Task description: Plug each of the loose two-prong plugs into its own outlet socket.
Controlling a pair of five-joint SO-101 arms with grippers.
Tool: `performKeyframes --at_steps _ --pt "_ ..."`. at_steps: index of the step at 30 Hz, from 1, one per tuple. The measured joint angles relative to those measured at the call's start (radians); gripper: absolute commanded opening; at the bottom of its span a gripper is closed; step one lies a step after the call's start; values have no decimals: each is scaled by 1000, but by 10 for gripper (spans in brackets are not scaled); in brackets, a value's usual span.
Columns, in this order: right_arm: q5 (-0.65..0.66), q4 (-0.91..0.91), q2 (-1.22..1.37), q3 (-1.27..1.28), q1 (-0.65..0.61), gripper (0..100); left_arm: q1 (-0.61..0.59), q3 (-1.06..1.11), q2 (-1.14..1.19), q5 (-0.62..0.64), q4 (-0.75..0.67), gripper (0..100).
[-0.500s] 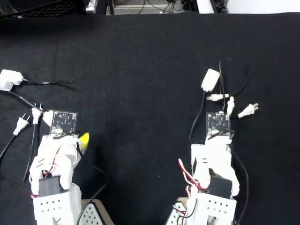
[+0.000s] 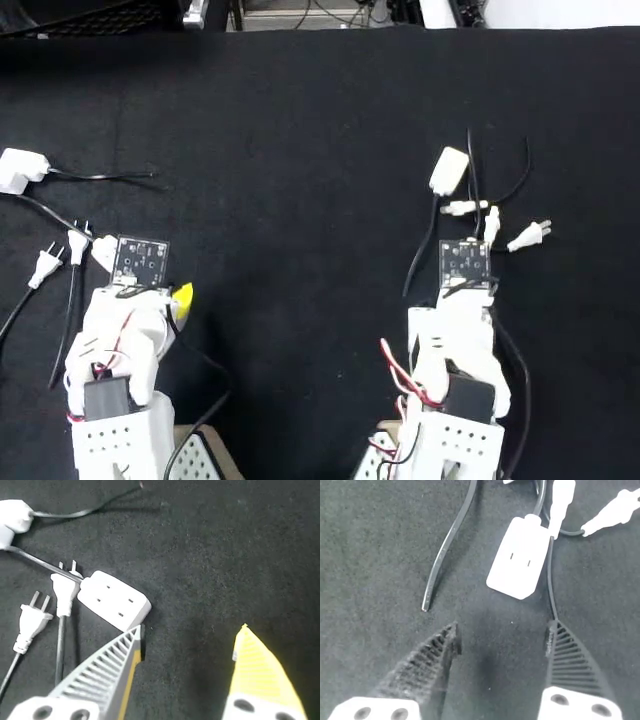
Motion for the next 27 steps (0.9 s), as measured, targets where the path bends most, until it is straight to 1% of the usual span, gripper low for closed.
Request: performKeyframes --at_steps 2,6,11,14,18,22,27 --pt "3 0 0 0 -5 283 2 0 0 0 20 297" --pt "46 0 0 0 -60 283 2 0 0 0 31 299" --pt "63 -37 0 -11 -68 283 2 0 0 0 31 299" --pt "63 -37 0 -58 -68 283 2 0 0 0 43 299" --pt "35 -52 31 -146 -68 283 60 -5 0 0 92 299" --pt "-32 -129 204 -261 -68 283 114 -6 0 0 115 300" --pt "-157 -267 563 -439 -75 283 127 -6 0 0 103 300"
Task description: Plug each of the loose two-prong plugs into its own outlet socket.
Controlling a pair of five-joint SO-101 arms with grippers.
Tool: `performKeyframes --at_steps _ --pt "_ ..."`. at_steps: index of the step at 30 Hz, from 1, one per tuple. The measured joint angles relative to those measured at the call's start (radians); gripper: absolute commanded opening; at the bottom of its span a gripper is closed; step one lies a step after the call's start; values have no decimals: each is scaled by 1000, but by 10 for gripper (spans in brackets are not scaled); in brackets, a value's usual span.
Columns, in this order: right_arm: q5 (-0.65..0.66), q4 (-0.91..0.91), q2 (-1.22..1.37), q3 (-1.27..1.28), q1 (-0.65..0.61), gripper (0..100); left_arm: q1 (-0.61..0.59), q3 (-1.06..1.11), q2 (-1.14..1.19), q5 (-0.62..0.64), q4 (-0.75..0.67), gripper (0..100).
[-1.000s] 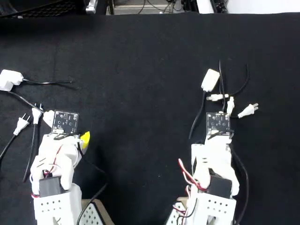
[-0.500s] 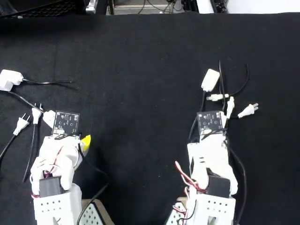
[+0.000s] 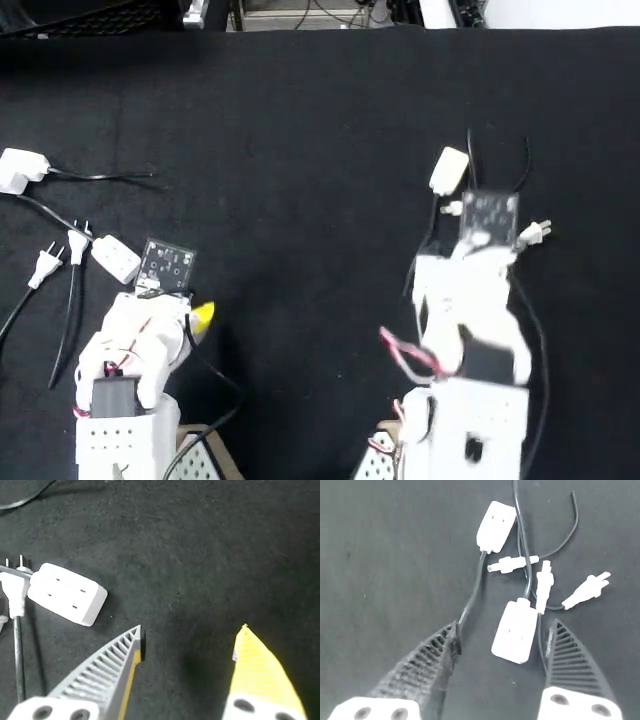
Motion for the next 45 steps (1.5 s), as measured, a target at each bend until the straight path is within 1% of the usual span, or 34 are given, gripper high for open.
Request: performKeyframes --at_steps 3,6,9,12,18,21,27,31,42,45 --pt "-75 -57 250 -124 0 283 0 0 0 0 -9 300" --pt "-138 -77 494 -256 0 281 0 0 0 0 -12 300" --pt "-169 -83 706 -387 0 280 0 0 0 0 -12 300" --pt "-193 -83 859 -494 0 280 0 0 0 0 -12 299" --pt "-201 -86 1049 -666 -49 280 0 5 2 0 -51 298" --pt "-201 -86 1134 -744 -68 280 23 5 17 0 -55 298" --pt "-250 -86 1303 -884 -61 279 46 8 37 0 -63 299" --pt "-255 -86 1392 -962 -40 279 46 8 38 0 -63 299" --pt "-256 -86 1656 -1198 -31 279 46 8 38 0 -63 299" --pt "-256 -60 1728 -1289 -15 279 46 8 38 0 -63 299"
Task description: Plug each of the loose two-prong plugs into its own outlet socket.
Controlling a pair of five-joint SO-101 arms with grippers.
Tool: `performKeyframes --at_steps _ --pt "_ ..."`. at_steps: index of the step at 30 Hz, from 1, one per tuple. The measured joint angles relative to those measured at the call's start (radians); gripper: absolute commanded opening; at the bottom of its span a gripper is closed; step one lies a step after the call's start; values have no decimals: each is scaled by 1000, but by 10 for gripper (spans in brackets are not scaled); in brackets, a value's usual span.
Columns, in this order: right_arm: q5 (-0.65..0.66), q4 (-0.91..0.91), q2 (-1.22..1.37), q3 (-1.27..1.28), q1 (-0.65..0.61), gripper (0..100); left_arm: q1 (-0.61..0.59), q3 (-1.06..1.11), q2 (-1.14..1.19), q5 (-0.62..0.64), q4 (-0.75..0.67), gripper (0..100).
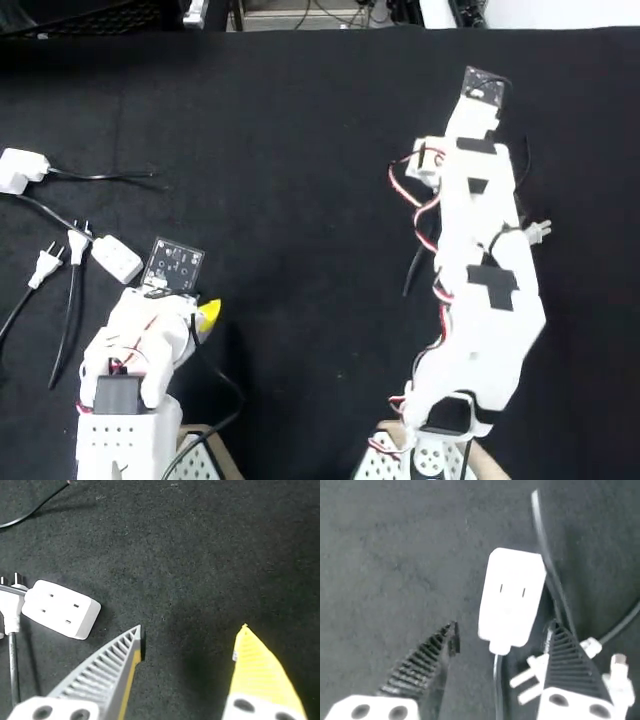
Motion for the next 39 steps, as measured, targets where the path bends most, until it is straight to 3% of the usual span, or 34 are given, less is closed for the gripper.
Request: performKeyframes --at_steps 15,23,29,39 --pt "-2 385 414 -623 12 272 0 0 0 0 0 297" --pt "-2 532 479 -813 23 11 0 0 0 0 0 297" --pt "48 640 480 -927 20 11 0 0 0 0 0 297" --pt "212 914 477 -1192 -163 11 0 0 0 0 0 297"
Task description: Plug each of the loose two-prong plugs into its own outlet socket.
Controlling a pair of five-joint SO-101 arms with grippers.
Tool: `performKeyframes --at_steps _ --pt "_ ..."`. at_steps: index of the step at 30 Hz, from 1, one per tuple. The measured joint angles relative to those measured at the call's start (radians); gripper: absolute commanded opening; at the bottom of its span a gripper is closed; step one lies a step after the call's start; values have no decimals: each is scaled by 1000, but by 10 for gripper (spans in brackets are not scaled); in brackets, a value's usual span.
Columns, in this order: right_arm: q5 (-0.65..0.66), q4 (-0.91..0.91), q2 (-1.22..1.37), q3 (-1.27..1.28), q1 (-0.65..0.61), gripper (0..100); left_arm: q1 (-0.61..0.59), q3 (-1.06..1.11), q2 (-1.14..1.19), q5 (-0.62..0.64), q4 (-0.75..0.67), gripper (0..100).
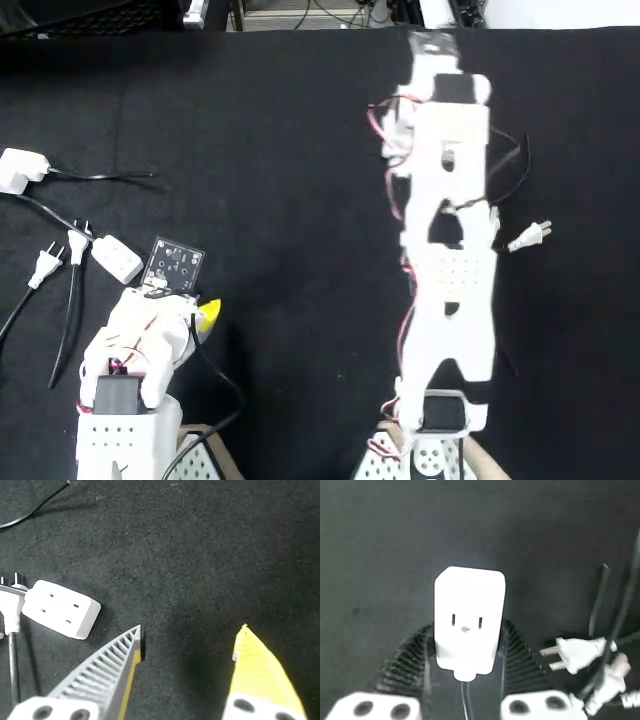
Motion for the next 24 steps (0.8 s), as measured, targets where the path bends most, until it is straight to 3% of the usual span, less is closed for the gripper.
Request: performKeyframes --at_steps 8,18,24 --pt "84 6 -89 109 -114 11 0 0 0 0 -11 297" --pt "87 6 -532 443 -373 11 0 0 0 0 -26 297" --pt "196 6 -715 726 -496 11 0 0 0 0 -26 297"
